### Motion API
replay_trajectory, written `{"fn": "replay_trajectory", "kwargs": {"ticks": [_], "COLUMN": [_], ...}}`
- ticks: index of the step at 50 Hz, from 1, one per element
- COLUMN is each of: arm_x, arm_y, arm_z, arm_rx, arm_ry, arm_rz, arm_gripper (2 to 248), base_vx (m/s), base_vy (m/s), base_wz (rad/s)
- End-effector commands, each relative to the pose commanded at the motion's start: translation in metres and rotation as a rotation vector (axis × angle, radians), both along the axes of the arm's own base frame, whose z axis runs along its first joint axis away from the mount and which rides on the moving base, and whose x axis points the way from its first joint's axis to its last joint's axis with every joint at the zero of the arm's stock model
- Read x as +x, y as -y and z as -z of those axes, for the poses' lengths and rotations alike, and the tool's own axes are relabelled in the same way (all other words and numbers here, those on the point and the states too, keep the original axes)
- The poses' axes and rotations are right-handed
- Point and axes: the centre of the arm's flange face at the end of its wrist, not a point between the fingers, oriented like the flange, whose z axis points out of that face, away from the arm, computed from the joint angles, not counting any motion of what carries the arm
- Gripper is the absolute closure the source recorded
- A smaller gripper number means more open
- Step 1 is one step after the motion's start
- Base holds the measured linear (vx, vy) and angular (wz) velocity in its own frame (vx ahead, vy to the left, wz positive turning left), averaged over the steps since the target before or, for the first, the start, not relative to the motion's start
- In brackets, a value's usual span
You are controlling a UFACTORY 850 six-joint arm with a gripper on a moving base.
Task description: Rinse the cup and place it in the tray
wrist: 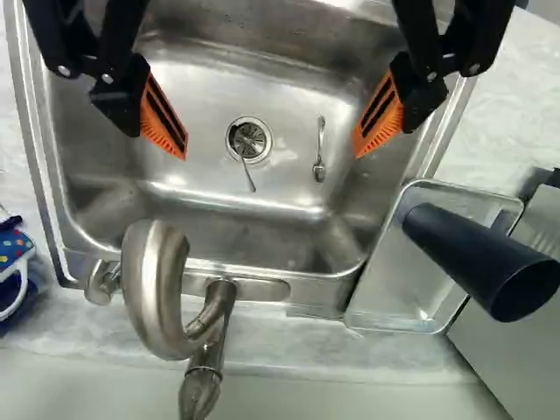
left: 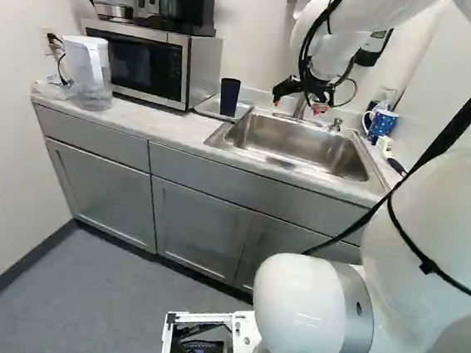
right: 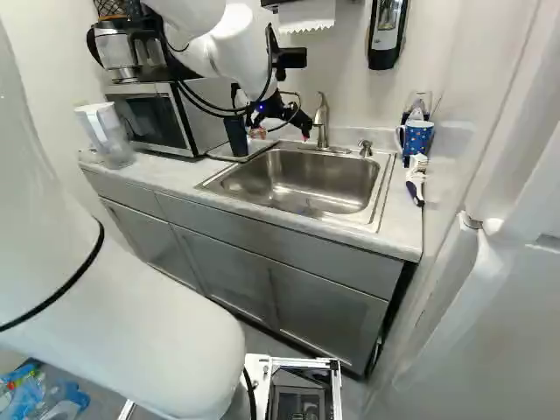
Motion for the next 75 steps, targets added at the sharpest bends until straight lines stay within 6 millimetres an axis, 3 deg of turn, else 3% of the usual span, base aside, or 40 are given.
{"fn": "replay_trajectory", "kwargs": {"ticks": [75], "arm_x": [-0.0033], "arm_y": [0.0053], "arm_z": [0.0001], "arm_rx": [0.0], "arm_ry": [0.001], "arm_rz": [0.013], "arm_gripper": [3], "base_vx": [-0.005], "base_vy": [0.001], "base_wz": [0.0]}}
